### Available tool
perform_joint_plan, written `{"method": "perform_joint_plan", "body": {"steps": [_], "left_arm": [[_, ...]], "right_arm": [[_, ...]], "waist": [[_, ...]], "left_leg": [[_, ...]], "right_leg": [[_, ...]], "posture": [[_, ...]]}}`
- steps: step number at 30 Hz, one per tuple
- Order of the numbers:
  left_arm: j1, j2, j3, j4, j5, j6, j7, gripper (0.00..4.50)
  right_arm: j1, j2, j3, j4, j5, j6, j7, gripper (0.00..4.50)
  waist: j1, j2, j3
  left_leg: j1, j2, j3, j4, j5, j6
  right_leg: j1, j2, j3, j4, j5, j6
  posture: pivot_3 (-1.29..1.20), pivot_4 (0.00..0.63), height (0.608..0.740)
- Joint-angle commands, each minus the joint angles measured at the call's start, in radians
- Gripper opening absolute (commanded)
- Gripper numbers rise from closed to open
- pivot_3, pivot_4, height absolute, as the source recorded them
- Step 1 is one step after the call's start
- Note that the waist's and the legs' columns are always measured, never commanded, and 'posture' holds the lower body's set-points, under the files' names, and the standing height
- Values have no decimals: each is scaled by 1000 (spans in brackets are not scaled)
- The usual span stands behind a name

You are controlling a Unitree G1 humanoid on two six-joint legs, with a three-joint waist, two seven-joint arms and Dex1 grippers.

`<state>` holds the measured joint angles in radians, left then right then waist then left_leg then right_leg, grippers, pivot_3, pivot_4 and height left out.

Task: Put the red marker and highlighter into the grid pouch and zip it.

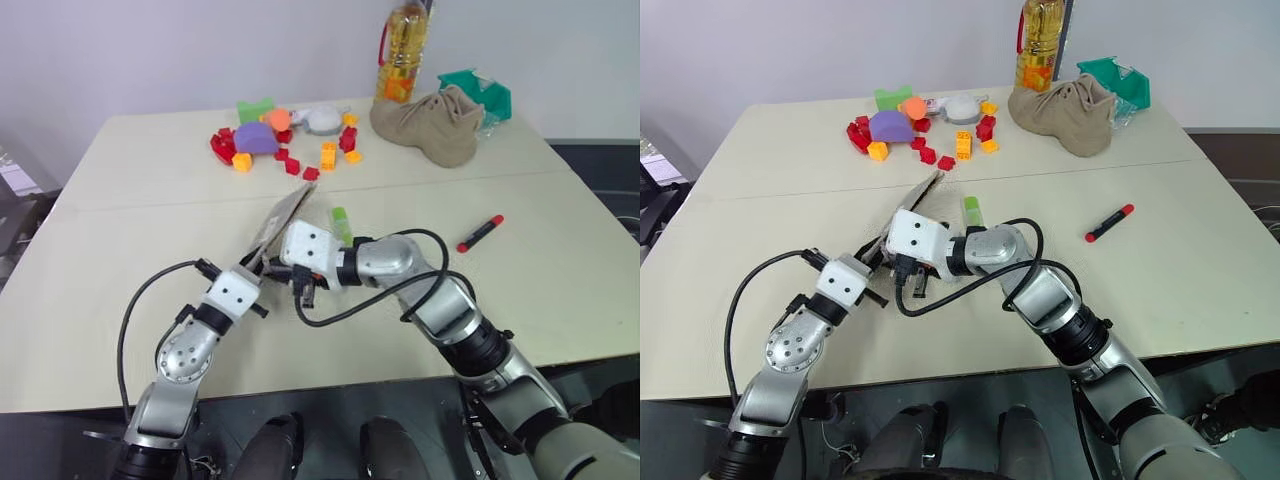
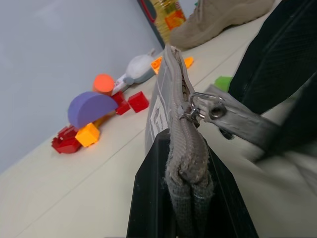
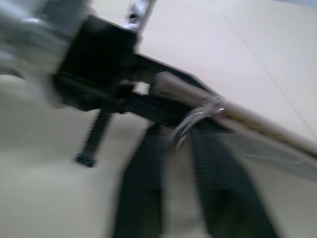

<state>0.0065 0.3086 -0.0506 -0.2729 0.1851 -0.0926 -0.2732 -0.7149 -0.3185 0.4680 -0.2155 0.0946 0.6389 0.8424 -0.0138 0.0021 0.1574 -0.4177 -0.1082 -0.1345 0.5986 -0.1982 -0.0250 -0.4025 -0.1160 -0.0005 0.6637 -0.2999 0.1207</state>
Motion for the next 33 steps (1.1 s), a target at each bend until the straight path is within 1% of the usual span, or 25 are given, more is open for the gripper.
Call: {"method": "perform_joint_plan", "body": {"steps": [1,2,3,7,10,13,17,22,25,26,27,28,29,30,33], "left_arm": [[14,26,54,-17,-7,-4,17,0],[15,32,61,-14,-15,-6,13,0],[16,37,67,-13,-21,-6,8,0],[12,66,76,1,-39,-3,-18,0],[5,89,68,14,-49,0,-48,0],[4,105,58,29,-44,2,-63,0],[0,102,54,36,-47,7,-66,0],[2,92,45,35,-43,18,-58,0],[3,78,44,35,-47,32,-48,0],[2,74,44,35,-47,36,-45,0],[0,71,43,36,-46,39,-42,0],[-3,63,44,39,-46,44,-35,0],[-6,57,45,42,-48,47,-29,0],[-9,50,45,45,-49,51,-24,0],[-23,14,57,60,-69,75,-1,0]], "right_arm": [[-24,-13,-119,16,8,35,-64,2948],[-23,-23,-143,42,2,46,-86,3521],[-21,-30,-165,70,-12,53,-117,4000],[-20,-2,-270,220,-52,131,-302,4000],[-12,39,-313,298,-52,161,-379,4000],[-5,86,-342,354,-36,178,-424,4000],[1,147,-375,387,-9,206,-457,4000],[18,160,-348,377,-20,214,-470,4000],[24,154,-337,372,-32,220,-480,3166],[26,151,-334,373,-38,217,-486,2635],[29,148,-333,372,-43,215,-490,2012],[30,145,-335,371,-45,210,-494,1609],[32,141,-337,368,-47,205,-496,1010],[33,134,-333,365,-53,197,-495,853],[40,65,-290,310,-84,118,-450,873]], "waist": [[1,0,0],[1,0,0],[1,0,0],[1,0,0],[-4,0,0],[-6,0,0],[-4,0,0],[-4,0,0],[-4,0,0],[-5,0,0],[-6,0,0],[-6,0,0],[-6,0,0],[-5,0,0],[-3,0,0]], "left_leg": [[0,0,0,0,0,0],[0,0,0,0,0,0],[0,0,0,0,0,0],[0,0,0,0,0,0],[0,0,1,-1,0,0],[0,0,1,-1,0,0],[0,0,1,0,0,0],[0,0,1,0,0,0],[1,0,1,0,0,0],[1,0,1,0,0,0],[1,0,1,0,0,0],[1,0,1,0,0,0],[1,0,1,0,0,0],[1,0,1,0,0,0],[1,0,1,0,0,0]], "right_leg": [[0,0,0,0,0,0],[0,0,0,0,0,0],[0,0,0,0,0,0],[0,0,0,0,0,0],[0,0,1,0,0,0],[0,0,1,1,0,0],[0,0,1,1,0,0],[0,0,1,1,0,0],[0,0,1,1,0,0],[0,0,1,1,0,0],[0,0,1,1,0,0],[0,0,1,1,0,0],[0,1,1,1,0,0],[0,1,1,1,0,0],[0,0,1,1,0,0]], "posture": [[0,150,740],[0,150,740],[0,150,740],[0,150,740],[0,150,740],[0,150,740],[0,150,740],[0,150,740],[0,150,740],[0,150,740],[0,150,740],[0,150,740],[0,150,740],[0,150,740],[0,150,740]]}}
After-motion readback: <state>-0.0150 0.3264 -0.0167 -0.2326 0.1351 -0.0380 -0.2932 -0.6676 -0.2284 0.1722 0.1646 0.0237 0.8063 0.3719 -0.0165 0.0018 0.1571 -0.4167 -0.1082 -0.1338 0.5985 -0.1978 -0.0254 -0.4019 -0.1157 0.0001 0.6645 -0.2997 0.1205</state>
